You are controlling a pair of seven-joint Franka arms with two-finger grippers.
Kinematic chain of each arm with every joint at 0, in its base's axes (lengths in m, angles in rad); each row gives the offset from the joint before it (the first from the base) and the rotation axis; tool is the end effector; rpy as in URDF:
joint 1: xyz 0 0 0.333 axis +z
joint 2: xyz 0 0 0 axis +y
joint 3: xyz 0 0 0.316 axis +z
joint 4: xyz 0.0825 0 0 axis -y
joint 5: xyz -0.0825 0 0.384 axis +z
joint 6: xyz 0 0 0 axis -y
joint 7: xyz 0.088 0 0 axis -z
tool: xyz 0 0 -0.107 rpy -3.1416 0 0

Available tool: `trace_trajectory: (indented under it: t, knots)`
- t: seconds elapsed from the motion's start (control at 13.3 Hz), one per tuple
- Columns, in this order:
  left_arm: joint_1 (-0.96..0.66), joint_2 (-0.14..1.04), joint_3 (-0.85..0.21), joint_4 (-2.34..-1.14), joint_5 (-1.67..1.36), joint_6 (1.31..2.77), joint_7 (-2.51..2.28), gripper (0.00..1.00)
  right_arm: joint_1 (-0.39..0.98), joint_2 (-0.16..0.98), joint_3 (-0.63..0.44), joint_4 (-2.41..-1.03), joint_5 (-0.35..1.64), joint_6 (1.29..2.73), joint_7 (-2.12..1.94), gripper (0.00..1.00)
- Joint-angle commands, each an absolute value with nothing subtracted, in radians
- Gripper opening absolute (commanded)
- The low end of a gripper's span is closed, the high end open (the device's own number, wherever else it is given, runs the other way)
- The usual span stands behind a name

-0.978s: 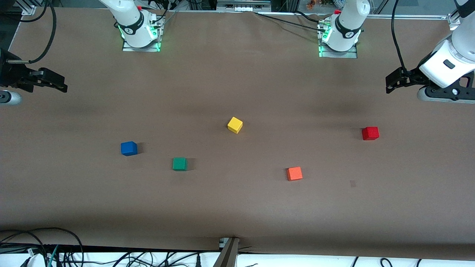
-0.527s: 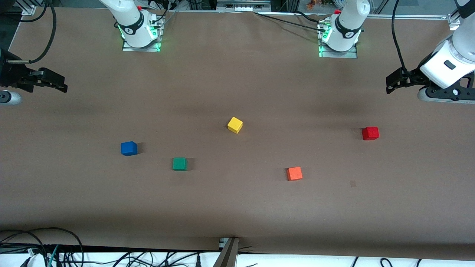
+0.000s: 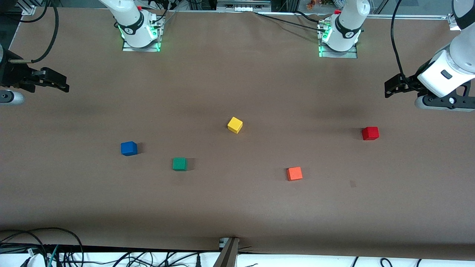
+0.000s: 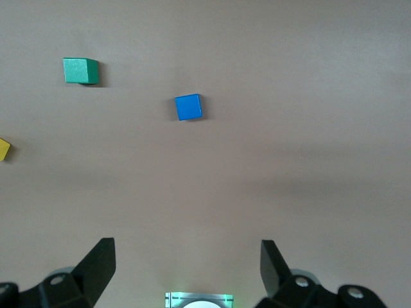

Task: Pass red block to right arm, stack on blue
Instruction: 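Move the left gripper over the red cube and lower it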

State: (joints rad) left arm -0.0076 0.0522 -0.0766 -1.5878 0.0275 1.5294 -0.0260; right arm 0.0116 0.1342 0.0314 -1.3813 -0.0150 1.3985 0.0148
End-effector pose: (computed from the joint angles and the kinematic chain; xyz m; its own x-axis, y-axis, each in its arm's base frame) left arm 0.5616 -0.0433 0.5841 0.9924 -0.0569 -0.1096 -0.0601 -0.9978 -0.0263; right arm 0.5774 0.0217 0.6222 0.9929 0.0255 -0.1165 0.0272 -0.9996 0.0125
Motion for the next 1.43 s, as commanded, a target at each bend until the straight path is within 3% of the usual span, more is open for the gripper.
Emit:
trace_trajectory:
  t: [0.0,0.45,0.9,1.35]
  knots:
    - [0.003,0.087,-0.075,-1.546,0.014,1.502,0.005,1.00,0.009,0.143,0.037,-1.359,-0.002,1.391,0.008,1.00]
    - [0.057,0.118,-0.066,-1.569,0.017,1.499,0.038,1.00,0.009,0.143,0.035,-1.359,-0.002,1.391,0.008,1.00]
    - [0.152,0.282,-0.064,-1.601,0.021,1.572,0.057,1.00,0.009,0.143,0.035,-1.358,-0.002,1.393,0.008,1.00]
    - [0.173,0.324,-0.066,-1.810,0.091,1.906,0.074,1.00,0.008,0.143,0.035,-1.358,-0.002,1.391,0.006,1.00]
